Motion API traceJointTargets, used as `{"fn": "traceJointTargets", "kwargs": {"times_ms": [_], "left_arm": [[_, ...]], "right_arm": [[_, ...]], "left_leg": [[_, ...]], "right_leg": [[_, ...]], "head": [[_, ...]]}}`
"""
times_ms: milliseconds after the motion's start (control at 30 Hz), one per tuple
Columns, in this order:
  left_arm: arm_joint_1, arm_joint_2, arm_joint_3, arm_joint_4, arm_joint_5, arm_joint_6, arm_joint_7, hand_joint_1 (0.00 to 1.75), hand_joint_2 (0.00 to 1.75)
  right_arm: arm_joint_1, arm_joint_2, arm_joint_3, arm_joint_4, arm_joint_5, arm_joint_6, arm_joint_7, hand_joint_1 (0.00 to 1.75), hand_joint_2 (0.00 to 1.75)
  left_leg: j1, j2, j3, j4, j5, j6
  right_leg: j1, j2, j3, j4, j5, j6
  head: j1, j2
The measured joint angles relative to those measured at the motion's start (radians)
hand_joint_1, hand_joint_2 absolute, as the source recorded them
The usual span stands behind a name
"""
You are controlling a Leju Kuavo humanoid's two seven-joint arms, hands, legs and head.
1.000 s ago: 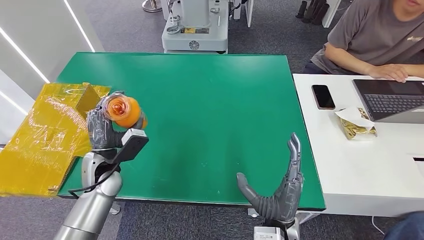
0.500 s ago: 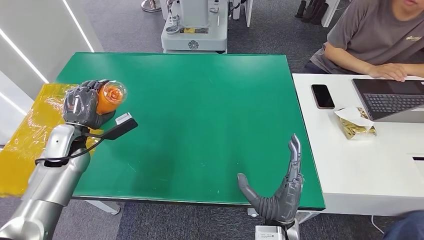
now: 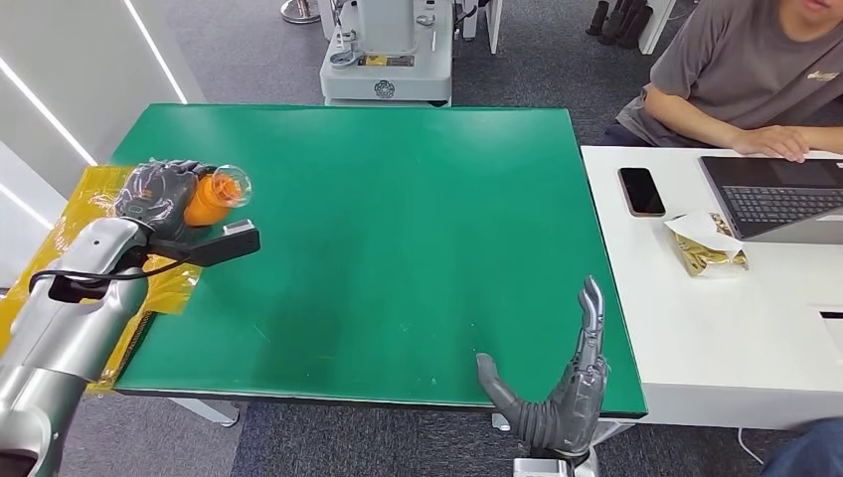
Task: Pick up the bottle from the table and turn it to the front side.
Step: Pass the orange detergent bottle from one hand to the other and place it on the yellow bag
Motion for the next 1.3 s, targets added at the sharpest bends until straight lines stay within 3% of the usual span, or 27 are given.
{"fn": "traceJointTargets", "kwargs": {"times_ms": [300, 700, 1000, 1300], "left_arm": [[-0.054, 0.01, -0.063, 0.082, -0.026, -0.05, 0.008, 1.75, 1.75], [-0.024, -0.01, -0.115, 0.209, -0.065, 0.068, 0.016, 1.75, 1.75], [-0.059, -0.054, -0.123, 0.36, -0.066, 0.008, 0.019, 1.75, 1.75], [-0.083, -0.049, -0.124, 0.434, -0.069, 0.013, 0.03, 1.75, 1.75]], "right_arm": [[-0.003, 0.005, 0.0, 0.002, -0.003, 0.0, 0.0, 0.0, 1.75], [-0.024, 0.005, 0.011, 0.021, -0.029, 0.0, 0.0, 0.0, 1.75], [-0.045, 0.015, 0.017, 0.049, -0.03, 0.0, 0.0, 0.0, 1.75], [-0.053, 0.016, 0.03, 0.073, -0.042, 0.0, 0.0, 0.0, 1.75]], "left_leg": [[0.0, 0.0, 0.0, 0.0, 0.0, 0.0], [0.0, 0.0, 0.0, 0.0, 0.0, -0.001], [0.0, 0.001, 0.0, 0.0, 0.0, -0.001], [0.0, 0.002, 0.001, 0.0, 0.001, -0.001]], "right_leg": [[0.0, 0.0, 0.0, 0.001, 0.0, 0.0], [0.0, 0.0, 0.0, 0.001, 0.0, 0.0], [0.0, 0.001, 0.0, 0.001, 0.0, 0.0], [0.0, 0.002, -0.001, 0.003, 0.0, -0.001]], "head": [[0.0, 0.0], [0.0, 0.0], [0.0, 0.0], [0.0, 0.0]]}}
